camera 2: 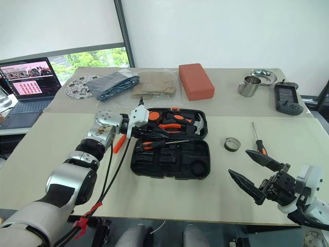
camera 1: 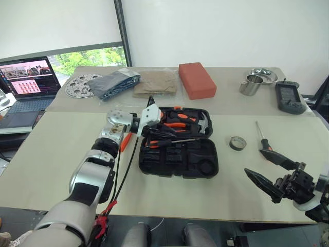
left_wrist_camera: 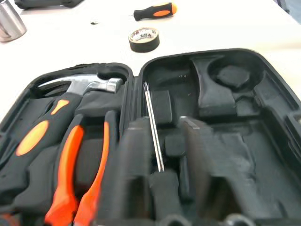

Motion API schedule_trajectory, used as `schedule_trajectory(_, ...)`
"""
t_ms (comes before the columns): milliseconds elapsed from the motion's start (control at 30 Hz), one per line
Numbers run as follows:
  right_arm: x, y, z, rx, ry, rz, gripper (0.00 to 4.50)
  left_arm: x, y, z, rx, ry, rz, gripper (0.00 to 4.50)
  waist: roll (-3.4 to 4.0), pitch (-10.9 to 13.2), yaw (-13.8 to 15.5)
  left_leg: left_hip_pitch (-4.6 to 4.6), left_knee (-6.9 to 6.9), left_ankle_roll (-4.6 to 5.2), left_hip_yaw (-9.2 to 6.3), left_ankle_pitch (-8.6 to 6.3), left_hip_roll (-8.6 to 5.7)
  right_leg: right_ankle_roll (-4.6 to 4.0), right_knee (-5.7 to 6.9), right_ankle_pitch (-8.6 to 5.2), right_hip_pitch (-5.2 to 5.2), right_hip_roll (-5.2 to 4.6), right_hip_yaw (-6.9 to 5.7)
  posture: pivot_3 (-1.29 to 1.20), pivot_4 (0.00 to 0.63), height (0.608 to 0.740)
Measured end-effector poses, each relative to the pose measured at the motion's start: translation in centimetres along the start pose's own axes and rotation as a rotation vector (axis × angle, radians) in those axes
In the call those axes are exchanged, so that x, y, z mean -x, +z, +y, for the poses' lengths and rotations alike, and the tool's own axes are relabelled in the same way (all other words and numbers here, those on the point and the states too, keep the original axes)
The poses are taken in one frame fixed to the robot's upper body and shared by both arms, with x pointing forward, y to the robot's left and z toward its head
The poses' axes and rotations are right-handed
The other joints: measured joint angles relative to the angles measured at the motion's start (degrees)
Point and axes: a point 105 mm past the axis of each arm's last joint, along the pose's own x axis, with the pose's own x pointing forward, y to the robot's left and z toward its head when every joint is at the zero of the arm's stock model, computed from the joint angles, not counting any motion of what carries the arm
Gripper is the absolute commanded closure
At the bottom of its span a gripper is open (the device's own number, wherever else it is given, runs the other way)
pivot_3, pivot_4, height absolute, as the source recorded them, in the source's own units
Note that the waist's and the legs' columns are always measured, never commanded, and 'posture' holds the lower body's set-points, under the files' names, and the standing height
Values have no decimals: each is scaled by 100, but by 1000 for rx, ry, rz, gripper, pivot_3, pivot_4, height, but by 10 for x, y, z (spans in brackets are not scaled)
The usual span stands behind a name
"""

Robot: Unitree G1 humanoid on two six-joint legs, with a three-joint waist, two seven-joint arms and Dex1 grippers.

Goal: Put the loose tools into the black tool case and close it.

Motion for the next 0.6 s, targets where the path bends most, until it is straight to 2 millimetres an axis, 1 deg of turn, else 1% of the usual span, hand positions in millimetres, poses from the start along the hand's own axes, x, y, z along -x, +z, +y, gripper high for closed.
schedule_trajectory(167,3,-2,2,-9,-4,13,0,-8,-12,-2,34,21,26,4447,-1,1,8,0,0,0,0,0,-1,0,-1,0,0,0,0,0,150,740)
schedule_trajectory(300,4,-3,2,-11,-7,18,0,-10,-18,-3,37,34,46,4447,-1,0,7,0,0,0,0,0,-1,1,-1,0,0,0,0,0,150,740)
schedule_trajectory(433,4,-3,2,-12,-9,19,0,-13,-30,-8,26,18,115,4447,-1,1,9,0,0,0,0,0,-2,1,-2,0,1,0,1,0,150,740)
schedule_trajectory(500,4,-3,2,-12,-10,19,0,-16,-32,-10,-35,10,147,4447,-1,0,20,2,0,0,-1,0,-1,1,-2,0,5,-1,0,0,150,740)
schedule_trajectory(567,4,-2,2,-9,-9,17,0,-19,-33,-11,-148,-10,208,4447,-1,-2,31,4,-1,0,1,0,-3,2,-3,-1,26,-3,4,0,150,740)
schedule_trajectory(600,3,-2,3,-7,-7,16,0,-20,-33,-11,-169,-14,223,4447,0,-2,31,5,0,0,2,0,-3,3,-2,-2,30,-3,7,0,150,740)
